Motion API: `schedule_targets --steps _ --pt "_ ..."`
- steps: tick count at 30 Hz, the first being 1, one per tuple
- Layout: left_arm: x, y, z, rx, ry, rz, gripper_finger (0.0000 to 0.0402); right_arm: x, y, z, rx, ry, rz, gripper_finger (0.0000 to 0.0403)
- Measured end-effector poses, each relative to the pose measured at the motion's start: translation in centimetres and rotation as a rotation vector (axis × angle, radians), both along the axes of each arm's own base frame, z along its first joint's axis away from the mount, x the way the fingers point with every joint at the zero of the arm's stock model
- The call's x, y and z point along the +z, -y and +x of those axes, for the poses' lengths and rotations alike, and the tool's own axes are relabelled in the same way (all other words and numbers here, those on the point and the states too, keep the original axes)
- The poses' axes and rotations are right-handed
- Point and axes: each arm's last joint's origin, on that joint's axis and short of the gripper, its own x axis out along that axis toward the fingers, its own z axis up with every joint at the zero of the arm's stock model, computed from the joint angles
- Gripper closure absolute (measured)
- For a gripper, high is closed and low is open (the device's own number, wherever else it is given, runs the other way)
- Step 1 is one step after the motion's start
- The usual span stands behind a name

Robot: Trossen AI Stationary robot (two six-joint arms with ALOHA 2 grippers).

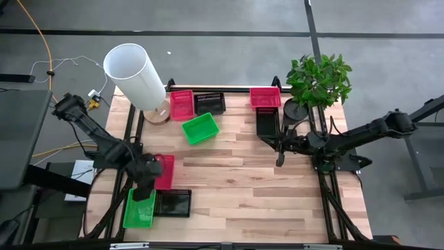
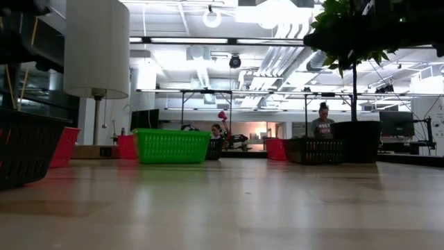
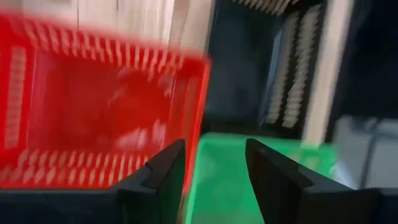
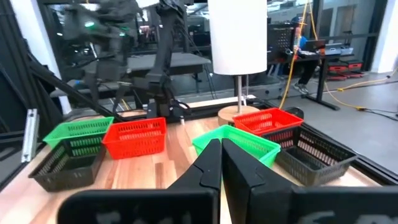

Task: Stack baskets by color
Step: Stack the bottom green basket on top of the top green basket

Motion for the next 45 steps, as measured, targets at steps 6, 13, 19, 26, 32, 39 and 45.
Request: schedule_targets --steps 6,13,19,26,32,39,45 --pt "-0.9 2.6 -1.1 -0.039 -0.181 0.107 0.0245 -0.1 0.0 0.0 -0.002 -0.003 0.001 0.0403" --pt "-1.9 5.2 -2.7 -0.071 -0.225 0.16 0.0245 -0.1 0.0 0.0 -0.001 -0.006 0.0 0.0403" --pt "-2.8 6.2 -3.1 -0.11 -0.214 0.242 0.0245 -0.1 0.0 0.0 0.0 -0.008 -0.001 0.0403" --pt "-4.3 6.9 -2.7 -0.141 -0.261 0.32 0.0245 -0.1 0.0 0.0 0.001 -0.01 -0.006 0.0403" --pt "-5.5 7.3 -2.4 -0.156 -0.302 0.373 0.0245 -0.1 0.0 0.0 0.001 -0.01 -0.006 0.0403" --pt "-6.1 7.5 -2.3 -0.155 -0.325 0.398 0.0258 -0.1 0.0 0.0 0.001 -0.011 -0.008 0.0403" --pt "-6.4 7.6 -2.3 -0.155 -0.336 0.409 0.0343 -0.1 0.0 0.0 0.001 -0.013 -0.009 0.0403"
